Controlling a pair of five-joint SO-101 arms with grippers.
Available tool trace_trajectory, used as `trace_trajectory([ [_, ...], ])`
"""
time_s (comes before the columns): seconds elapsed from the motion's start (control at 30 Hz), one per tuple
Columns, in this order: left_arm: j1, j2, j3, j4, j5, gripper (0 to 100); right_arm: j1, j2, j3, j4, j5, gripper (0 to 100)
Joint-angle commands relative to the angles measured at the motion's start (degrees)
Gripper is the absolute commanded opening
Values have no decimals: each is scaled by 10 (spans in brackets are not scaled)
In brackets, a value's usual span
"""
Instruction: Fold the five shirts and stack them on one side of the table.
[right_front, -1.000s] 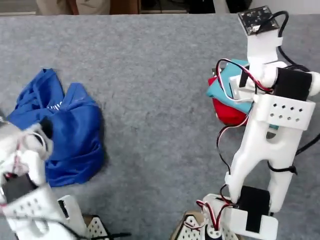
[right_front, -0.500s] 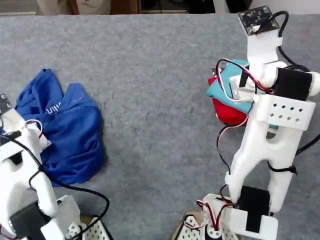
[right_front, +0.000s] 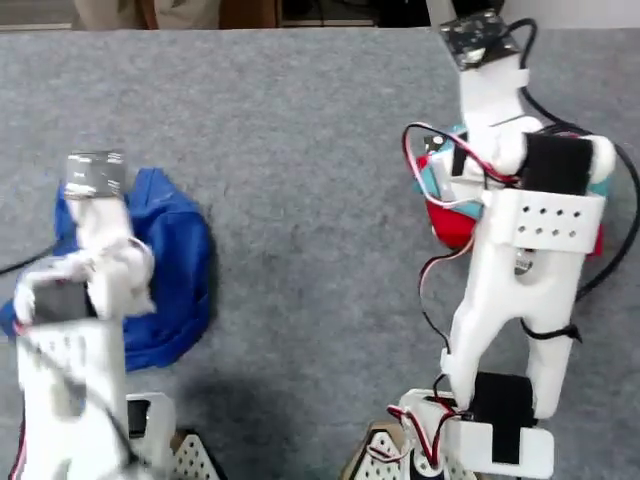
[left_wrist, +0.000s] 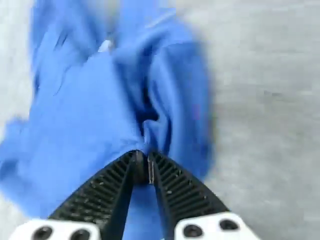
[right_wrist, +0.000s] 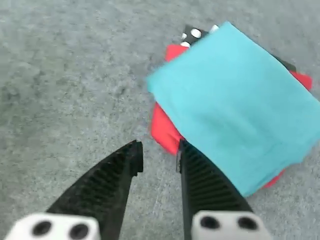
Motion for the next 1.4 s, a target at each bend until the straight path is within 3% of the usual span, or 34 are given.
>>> trace_trajectory([
  [0.0, 133, -109, -11, 30, -3, 18, -20, -15, 0, 7, -4, 123],
  [0.13, 180, -139, -11, 37, 13, 44, -22, -14, 23, 3, 0, 123],
  [0.27, 179, -141, -22, 55, 101, 274, -46, -14, 70, -14, 0, 124],
  [0.4, 171, -139, -89, 70, 143, 284, -102, -14, 90, -39, 0, 124],
  [0.5, 84, -139, -147, 76, 142, 284, -172, 9, 91, -39, 40, 124],
  [0.6, -65, -138, -152, 60, 142, 285, -250, 58, 86, -39, 76, 124],
  [0.7, -222, -138, -84, -2, 140, 285, -322, 118, 58, -40, 81, 124],
  [0.8, -325, -138, 27, -90, 95, 285, -383, 189, -2, -38, 81, 124],
  [0.93, -404, -138, 111, -138, 25, 285, -452, 297, -122, -35, 81, 240],
  [1.1, -472, -138, 135, -138, 12, 285, -524, 450, -274, 11, 81, 424],
  [1.27, -511, -138, 173, -138, 12, 285, -564, 550, -313, 11, 81, 387],
  [1.37, -516, -138, 182, -139, 11, 285, -571, 573, -316, 11, 81, 270],
])
